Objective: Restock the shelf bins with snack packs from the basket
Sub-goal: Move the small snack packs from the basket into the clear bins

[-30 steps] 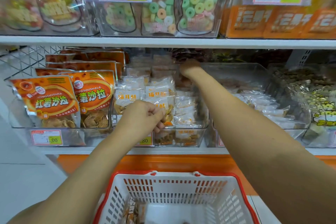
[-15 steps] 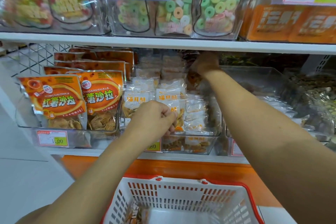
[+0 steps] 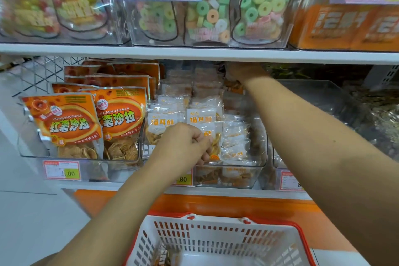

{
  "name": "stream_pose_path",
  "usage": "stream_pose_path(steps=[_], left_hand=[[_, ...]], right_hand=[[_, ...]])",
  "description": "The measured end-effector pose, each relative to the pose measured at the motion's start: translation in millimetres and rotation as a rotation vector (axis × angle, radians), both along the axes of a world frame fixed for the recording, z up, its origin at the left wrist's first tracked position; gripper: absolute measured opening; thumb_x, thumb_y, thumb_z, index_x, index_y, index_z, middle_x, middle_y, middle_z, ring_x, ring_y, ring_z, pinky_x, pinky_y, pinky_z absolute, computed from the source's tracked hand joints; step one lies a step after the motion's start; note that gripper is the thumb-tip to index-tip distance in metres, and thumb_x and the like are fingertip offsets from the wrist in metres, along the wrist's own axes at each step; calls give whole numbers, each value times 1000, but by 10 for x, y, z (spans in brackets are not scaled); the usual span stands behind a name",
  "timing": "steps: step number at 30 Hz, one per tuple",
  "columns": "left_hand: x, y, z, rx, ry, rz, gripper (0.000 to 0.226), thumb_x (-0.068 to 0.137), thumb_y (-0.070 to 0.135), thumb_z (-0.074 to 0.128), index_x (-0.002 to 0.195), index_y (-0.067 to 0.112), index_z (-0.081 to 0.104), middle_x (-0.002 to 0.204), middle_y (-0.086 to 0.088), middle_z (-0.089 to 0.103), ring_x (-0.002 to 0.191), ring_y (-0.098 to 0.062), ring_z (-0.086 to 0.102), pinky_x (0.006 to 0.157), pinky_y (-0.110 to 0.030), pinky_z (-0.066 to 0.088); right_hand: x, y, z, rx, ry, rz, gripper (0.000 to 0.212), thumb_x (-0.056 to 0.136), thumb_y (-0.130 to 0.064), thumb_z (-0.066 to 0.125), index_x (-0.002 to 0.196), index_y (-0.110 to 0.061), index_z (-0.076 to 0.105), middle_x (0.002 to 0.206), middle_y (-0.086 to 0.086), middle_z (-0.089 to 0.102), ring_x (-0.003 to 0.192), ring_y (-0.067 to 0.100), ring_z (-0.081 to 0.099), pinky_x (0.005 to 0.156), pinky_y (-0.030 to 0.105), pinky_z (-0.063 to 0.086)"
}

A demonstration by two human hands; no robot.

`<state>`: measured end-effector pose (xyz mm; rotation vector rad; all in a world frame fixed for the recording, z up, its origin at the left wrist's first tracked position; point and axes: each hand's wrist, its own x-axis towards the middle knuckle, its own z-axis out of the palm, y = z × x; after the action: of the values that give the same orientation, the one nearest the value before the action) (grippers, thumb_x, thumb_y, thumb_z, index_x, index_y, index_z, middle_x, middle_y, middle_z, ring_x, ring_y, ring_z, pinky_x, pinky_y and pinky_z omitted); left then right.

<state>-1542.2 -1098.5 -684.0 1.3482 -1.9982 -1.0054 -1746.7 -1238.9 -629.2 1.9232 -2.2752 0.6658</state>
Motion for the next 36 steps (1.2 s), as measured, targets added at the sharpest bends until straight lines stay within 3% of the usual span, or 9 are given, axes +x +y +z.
stream_pose_path(steps=[2, 7, 12, 14, 17, 21, 26, 31, 36], left_hand=[[-1, -1, 6, 7, 1, 2, 32, 93, 29, 60, 66, 14, 69, 59, 2, 69, 53, -7, 66, 52, -16, 49], [4, 0, 6, 1, 0, 2, 32, 93, 29, 60, 66, 14, 70, 60, 2, 70, 54, -6, 66, 54, -17, 50], [6, -2, 6, 1, -7, -1, 32, 93, 29, 59, 67, 13, 70, 61, 1, 70, 55, -8, 67, 58, -20, 53], [5, -1, 5, 5, -3, -1, 33, 93, 30, 59, 66, 14, 70, 60, 1, 70, 56, -8, 67, 61, -23, 56], [0, 0, 14, 8, -3, -1, 33, 93, 30, 59, 66, 15, 70, 60, 2, 70, 56, -7, 67, 64, -26, 57], [-10, 13, 16, 1, -7, 3, 33, 93, 30, 59, 68, 13, 71, 60, 2, 70, 56, -8, 67, 64, -27, 58], [-10, 11, 14, 3, 17, 16, 32, 93, 28, 60, 69, 11, 71, 60, 0, 70, 55, -9, 67, 61, -23, 56], [-4, 8, -1, 7, 19, 16, 32, 93, 28, 60, 67, 12, 71, 59, 1, 70, 55, -9, 67, 58, -22, 54], [-11, 4, 1, 6, 11, 9, 32, 92, 29, 61, 67, 13, 71, 59, 1, 70, 54, -8, 67, 60, -23, 55]], right_hand=[[2, -3, -55, 27, 23, 6, 25, 102, -14, 31, 111, -13, 54, 138, 10, 45, 128, 28, 41, 106, 35, 30], [64, -28, -217, 22, -71, -89, 31, 100, -9, 35, 124, 3, 50, 127, 20, 53, 119, 36, 50, 97, 40, 42], [56, -26, -242, -127, -225, -52, 32, 97, -4, 42, 129, -2, 47, 126, 16, 51, 118, 30, 47, 93, 29, 38], [27, -11, -256, -158, -198, -1, 30, 94, 0, 45, 123, -1, 51, 122, 18, 53, 116, 32, 49, 93, 32, 38], [-33, -58, -295, -24, -91, 85, 24, 86, 0, 53, 110, -1, 60, 115, 19, 59, 110, 34, 54, 91, 36, 43], [-56, -81, -335, 42, -69, 112, 27, 87, -3, 55, 113, -3, 63, 118, 17, 60, 111, 31, 54, 85, 28, 39], [64, -33, -377, -5, 5, -33, 34, 89, 9, 39, 119, 6, 54, 124, 25, 55, 117, 39, 53, 92, 40, 43], [72, -31, -343, 54, 33, 18, 34, 92, 10, 33, 118, 9, 55, 122, 26, 56, 114, 38, 54, 92, 41, 44], [-15, -54, -402, 14, 26, 64, 46, 90, 9, 43, 135, 2, 43, 141, 24, 36, 130, 36, 38, 102, 36, 34]])
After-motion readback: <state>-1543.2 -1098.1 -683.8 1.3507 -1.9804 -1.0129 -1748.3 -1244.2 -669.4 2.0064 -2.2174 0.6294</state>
